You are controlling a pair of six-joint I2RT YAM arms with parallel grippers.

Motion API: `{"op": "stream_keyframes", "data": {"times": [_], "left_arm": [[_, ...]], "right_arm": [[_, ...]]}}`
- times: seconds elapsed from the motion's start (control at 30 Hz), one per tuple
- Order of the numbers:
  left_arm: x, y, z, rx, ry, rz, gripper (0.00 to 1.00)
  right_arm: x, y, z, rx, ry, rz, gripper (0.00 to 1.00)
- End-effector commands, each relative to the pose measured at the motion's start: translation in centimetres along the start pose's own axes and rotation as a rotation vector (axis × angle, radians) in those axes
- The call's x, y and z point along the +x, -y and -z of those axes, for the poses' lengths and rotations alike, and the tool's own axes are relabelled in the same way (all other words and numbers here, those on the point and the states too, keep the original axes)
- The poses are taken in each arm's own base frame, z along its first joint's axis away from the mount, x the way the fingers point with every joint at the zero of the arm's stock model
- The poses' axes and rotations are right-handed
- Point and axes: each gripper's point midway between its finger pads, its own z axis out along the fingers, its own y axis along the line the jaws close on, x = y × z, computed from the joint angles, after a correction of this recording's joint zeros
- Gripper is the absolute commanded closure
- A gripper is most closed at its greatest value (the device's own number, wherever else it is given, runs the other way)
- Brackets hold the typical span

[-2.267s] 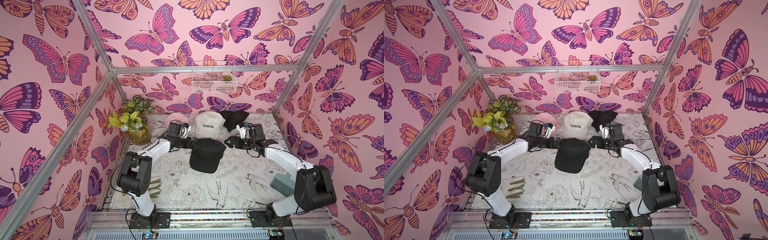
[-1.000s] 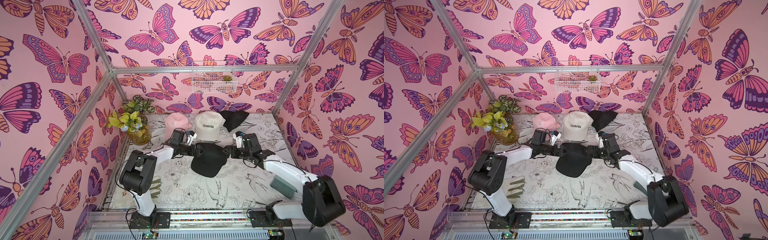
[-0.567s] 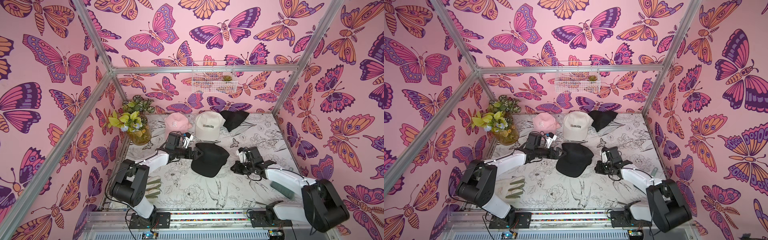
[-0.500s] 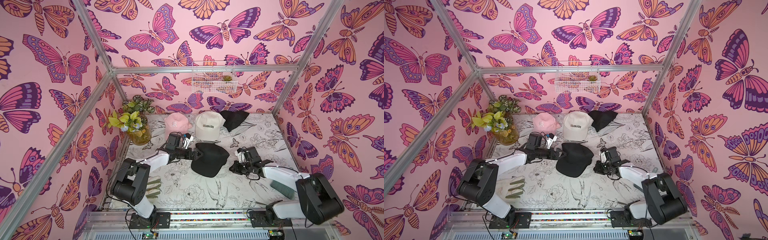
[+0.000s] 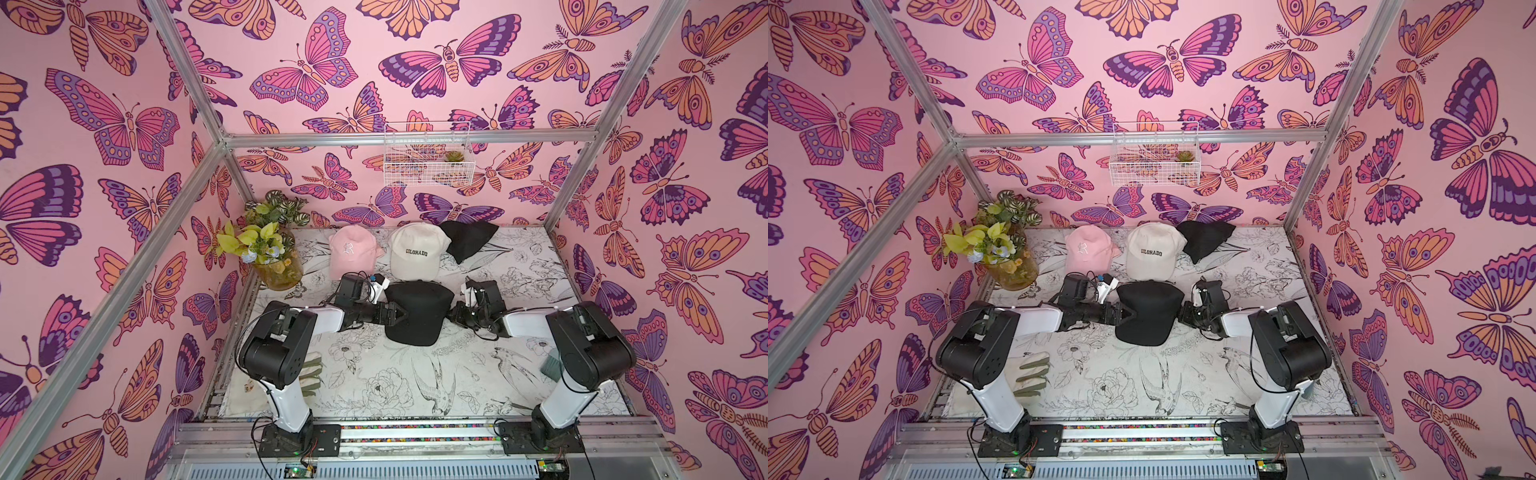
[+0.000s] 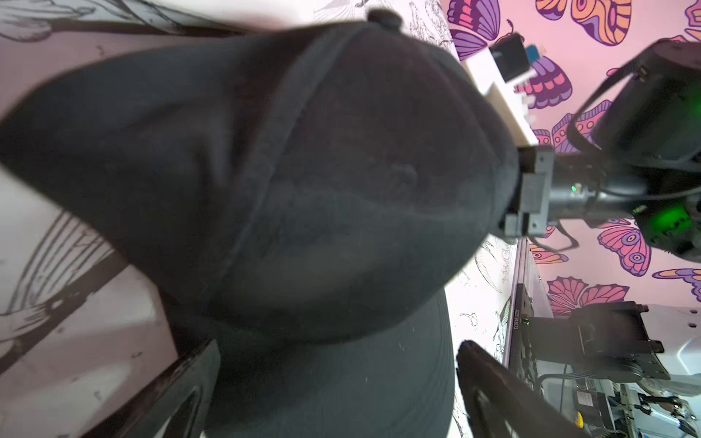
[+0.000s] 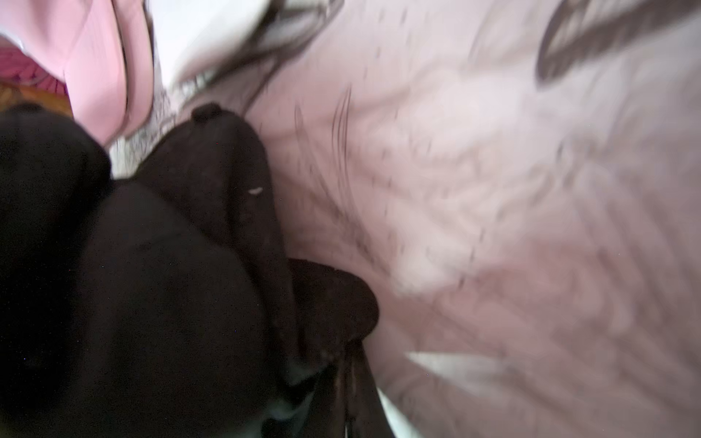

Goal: Stack the baseball caps by color
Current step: Adjust the baseball cap at the center of the board.

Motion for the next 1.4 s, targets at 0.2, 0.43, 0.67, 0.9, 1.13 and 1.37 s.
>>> {"op": "stream_keyframes", "data": {"times": [0.2, 0.43, 0.67, 0.9, 1.13, 1.37], "left_arm": [[-0.4, -0.3, 0.6, -0.002, 0.032, 0.007, 0.00], [0.3, -1.2, 0.5, -0.034, 0.026, 0.052, 0.00], [0.3, -1.4, 0.0, -0.025, 0.017, 0.065, 0.00], [0.5, -1.6, -0.3, -0.018, 0.005, 0.081, 0.00], [0.5, -1.6, -0.4, -0.016, 0.004, 0.081, 0.00], [0.3, -1.4, -0.2, -0.009, 0.008, 0.080, 0.00]], "right_arm": [[-4.5, 1.0, 2.4, -0.016, 0.138, -0.072, 0.87], [-6.9, -3.5, 5.1, -0.250, 0.191, -0.129, 0.34], [-8.1, -6.2, 4.3, -0.382, 0.205, -0.118, 0.25], [-6.2, -7.6, 2.5, -0.429, 0.108, -0.118, 0.28], [-5.0, -10.3, 4.9, -0.432, 0.074, -0.011, 0.31], [-3.0, -10.4, 5.5, -0.355, 0.018, 0.052, 0.31]]}}
